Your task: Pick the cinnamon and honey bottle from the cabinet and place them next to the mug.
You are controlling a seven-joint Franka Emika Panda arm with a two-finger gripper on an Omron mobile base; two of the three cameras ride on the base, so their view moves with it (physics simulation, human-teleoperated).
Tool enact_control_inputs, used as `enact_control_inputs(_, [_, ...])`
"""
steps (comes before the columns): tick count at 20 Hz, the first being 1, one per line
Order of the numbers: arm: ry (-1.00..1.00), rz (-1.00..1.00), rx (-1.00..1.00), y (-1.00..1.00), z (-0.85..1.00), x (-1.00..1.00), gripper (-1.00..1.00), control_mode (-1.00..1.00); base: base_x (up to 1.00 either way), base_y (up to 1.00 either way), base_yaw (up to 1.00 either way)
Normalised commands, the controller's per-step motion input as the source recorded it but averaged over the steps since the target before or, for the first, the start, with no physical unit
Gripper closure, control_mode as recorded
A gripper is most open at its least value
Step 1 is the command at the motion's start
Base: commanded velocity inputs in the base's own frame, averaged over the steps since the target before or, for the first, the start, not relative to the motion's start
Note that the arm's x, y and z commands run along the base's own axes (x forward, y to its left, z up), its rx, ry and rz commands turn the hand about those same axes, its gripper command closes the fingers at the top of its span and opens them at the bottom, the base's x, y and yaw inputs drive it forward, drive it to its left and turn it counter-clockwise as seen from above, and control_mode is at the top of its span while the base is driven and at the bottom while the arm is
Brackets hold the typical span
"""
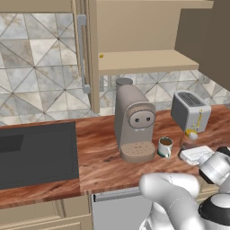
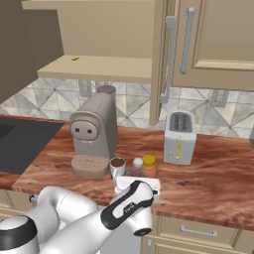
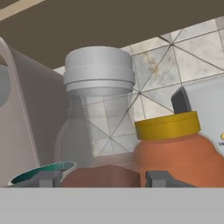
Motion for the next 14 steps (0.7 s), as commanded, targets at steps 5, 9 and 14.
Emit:
enact_control_inputs(5, [-0.01, 0.0, -0.01, 0.0, -0.14, 0.2, 1.0, -1.0, 0.0, 0.0, 0.0])
enact_control_inputs(9, [-0.01, 0.0, -0.02, 0.0, -0.14, 0.13, 1.0, -1.0, 0.0, 0.0, 0.0])
enact_control_inputs(14, [-0.01, 0.0, -0.04, 0.0, -0.2, 0.01, 1.0, -1.0, 0.0, 0.0, 0.0])
